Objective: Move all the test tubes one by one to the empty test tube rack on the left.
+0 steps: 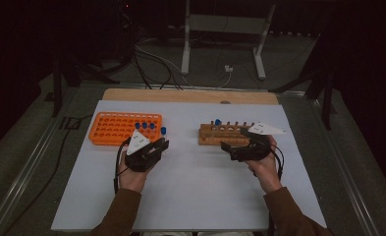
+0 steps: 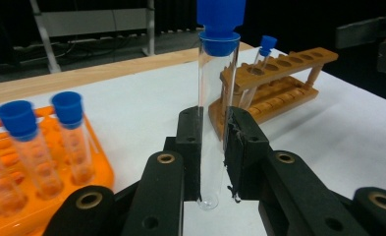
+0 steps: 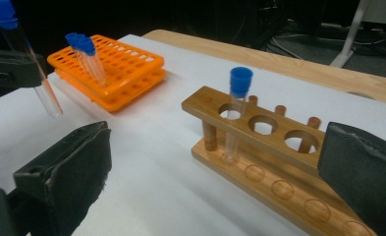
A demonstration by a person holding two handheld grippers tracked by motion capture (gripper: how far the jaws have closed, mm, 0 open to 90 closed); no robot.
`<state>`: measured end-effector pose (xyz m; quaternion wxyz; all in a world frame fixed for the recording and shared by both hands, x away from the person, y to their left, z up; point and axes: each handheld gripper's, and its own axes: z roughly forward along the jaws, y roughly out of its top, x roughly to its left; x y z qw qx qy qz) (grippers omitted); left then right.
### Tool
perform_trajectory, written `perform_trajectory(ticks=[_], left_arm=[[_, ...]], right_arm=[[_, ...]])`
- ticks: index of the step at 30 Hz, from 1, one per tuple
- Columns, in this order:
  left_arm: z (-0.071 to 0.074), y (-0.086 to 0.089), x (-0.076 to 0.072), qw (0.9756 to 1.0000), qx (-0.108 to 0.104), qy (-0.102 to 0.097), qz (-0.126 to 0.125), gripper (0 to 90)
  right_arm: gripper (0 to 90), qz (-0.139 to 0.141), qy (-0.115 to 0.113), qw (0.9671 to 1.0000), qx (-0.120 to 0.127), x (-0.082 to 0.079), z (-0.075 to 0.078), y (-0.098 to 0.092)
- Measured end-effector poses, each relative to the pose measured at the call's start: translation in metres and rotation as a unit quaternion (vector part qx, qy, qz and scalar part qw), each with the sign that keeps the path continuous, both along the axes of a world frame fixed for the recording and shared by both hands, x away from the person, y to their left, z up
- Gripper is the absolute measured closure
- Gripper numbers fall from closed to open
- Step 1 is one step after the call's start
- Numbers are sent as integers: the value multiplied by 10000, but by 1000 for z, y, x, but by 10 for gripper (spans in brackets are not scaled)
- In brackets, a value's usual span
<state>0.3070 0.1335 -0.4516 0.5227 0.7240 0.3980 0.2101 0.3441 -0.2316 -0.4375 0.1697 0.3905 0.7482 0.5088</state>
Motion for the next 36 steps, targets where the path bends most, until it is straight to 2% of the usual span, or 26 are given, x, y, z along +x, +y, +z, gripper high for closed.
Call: perform_trajectory(ticks=[10,18,23,28,36], left_arm=[[5,21,-2,9997,-70,-67,232,784],[10,40,-4,9987,-97,-145,481,783],[11,56,-4,9970,-156,-179,738,783],[11,70,-1,9952,-72,-197,955,783],[10,76,8,9926,44,-239,1191,783]], right_arm=[[0,-130,-44,9999,-18,-3,-1,-12],[0,-253,-5,9997,69,-4,-4,-23],[0,-296,11,9995,93,-3,-4,-25],[0,-291,-7,9995,132,-3,-4,-26],[0,-292,15,9995,141,-3,-5,-26]])
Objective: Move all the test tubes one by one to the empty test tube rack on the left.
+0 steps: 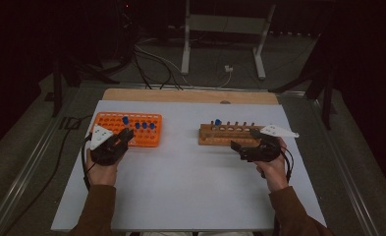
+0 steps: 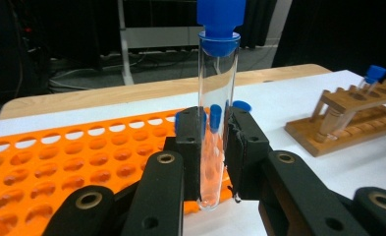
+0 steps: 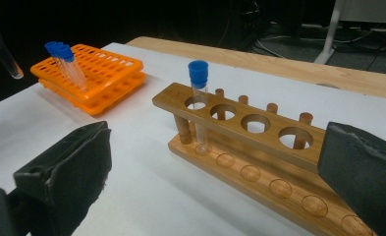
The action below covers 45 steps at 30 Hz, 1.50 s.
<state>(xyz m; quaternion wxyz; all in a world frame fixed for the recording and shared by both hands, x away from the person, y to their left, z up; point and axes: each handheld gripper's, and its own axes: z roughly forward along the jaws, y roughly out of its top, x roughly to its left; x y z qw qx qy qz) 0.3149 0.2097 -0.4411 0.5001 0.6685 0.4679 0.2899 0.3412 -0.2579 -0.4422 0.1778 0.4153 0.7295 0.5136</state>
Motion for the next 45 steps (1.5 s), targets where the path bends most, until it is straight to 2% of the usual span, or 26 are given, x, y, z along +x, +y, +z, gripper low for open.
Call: perform_trajectory(ticks=[12,26,36,45], left_arm=[[-12,1,22,9994,145,65,313,782],[-29,1,43,9980,173,242,556,782],[-39,-3,51,9974,245,330,600,782],[-48,-2,52,9965,270,444,650,781]], right_arm=[[0,3,-5,10000,22,-1,0,0],[0,43,-24,10000,-3,-1,-1,2],[0,57,-16,10000,0,-1,-1,3],[0,65,-2,10000,-12,-1,-2,3]])
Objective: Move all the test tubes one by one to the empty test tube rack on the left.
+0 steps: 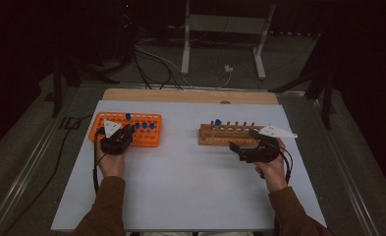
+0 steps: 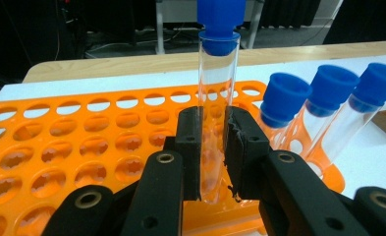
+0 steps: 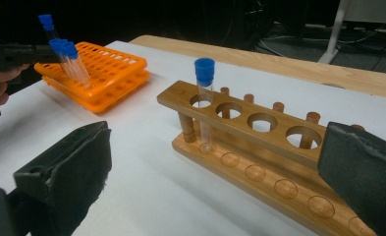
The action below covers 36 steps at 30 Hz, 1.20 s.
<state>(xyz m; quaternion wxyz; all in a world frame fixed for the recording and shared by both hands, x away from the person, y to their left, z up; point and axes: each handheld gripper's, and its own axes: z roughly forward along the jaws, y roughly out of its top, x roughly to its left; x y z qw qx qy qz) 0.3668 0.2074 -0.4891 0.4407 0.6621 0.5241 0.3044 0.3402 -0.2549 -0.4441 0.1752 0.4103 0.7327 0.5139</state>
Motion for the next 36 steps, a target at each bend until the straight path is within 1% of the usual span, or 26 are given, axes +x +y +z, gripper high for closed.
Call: perform_trajectory(ticks=[5,8,10,20,26,31,36], left_arm=[[-6,0,-1,10000,3,60,-19,781],[-10,0,-2,9999,55,111,-37,781],[-12,1,-3,9999,53,136,-54,781],[-11,-1,-5,9994,249,185,-139,781],[-13,-2,-4,9992,285,233,-155,781],[-15,-2,-3,9988,317,317,-187,781],[-15,-3,-3,9986,380,301,-200,781]], right_arm=[[0,9,5,10000,-2,0,0,1],[0,3,-2,10000,6,0,0,0],[0,6,0,10000,9,0,0,0],[0,40,12,10000,-24,0,-1,2],[0,36,33,10000,-25,0,-3,2],[0,43,35,10000,-29,0,-3,2],[0,51,42,10000,-34,1,-3,3]])
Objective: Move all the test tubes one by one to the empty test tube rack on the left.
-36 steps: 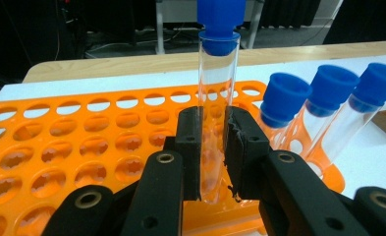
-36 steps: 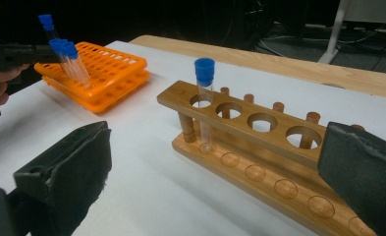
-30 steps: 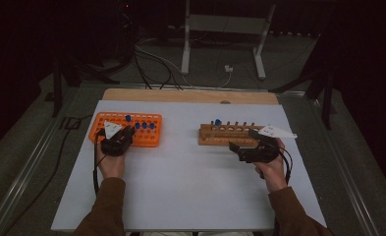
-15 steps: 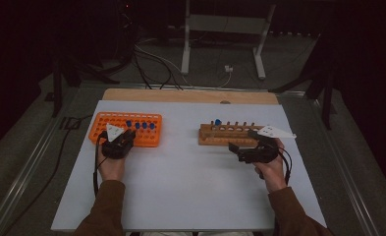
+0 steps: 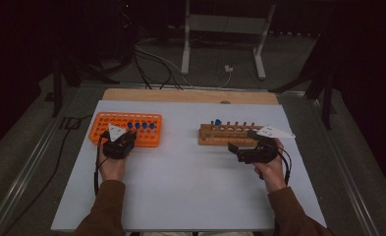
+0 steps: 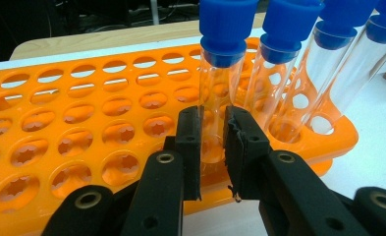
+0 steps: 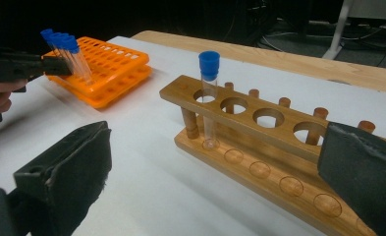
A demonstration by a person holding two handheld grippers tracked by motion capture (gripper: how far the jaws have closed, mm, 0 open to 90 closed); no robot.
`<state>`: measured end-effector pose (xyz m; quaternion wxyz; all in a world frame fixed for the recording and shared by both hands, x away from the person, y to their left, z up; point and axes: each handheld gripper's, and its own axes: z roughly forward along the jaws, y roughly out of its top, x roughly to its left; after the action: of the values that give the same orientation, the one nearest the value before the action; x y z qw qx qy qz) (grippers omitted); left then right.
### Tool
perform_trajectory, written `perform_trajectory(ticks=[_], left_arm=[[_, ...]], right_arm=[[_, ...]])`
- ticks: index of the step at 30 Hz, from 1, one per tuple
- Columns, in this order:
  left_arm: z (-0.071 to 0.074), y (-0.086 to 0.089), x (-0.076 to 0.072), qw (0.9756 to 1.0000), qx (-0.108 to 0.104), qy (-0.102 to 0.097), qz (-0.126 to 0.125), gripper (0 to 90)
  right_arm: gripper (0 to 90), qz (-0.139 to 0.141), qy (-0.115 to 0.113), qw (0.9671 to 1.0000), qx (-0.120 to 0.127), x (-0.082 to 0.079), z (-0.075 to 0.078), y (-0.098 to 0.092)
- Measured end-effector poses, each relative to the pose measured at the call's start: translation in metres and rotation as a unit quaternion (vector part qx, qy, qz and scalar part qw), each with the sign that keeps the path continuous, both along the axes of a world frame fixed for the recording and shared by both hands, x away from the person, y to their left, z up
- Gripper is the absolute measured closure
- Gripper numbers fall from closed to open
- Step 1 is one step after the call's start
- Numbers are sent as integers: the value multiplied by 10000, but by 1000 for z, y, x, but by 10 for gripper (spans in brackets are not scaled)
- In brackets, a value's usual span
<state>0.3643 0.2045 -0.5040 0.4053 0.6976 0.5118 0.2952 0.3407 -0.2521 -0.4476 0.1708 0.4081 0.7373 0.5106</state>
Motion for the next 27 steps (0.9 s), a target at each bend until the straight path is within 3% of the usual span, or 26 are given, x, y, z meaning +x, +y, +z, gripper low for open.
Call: perform_trajectory(ticks=[11,16,22,27], left_arm=[[2,1,1,9999,-52,101,-26,773],[4,4,-1,9998,-114,165,12,708],[11,15,-8,9992,-375,164,-38,629],[20,20,-20,9975,-681,50,-167,527]], right_arm=[[0,-1,22,10000,-19,0,-1,1],[0,-8,19,10000,-18,0,-1,1],[0,-13,13,10000,-18,1,-1,1],[0,-14,7,10000,-43,1,-1,2]])
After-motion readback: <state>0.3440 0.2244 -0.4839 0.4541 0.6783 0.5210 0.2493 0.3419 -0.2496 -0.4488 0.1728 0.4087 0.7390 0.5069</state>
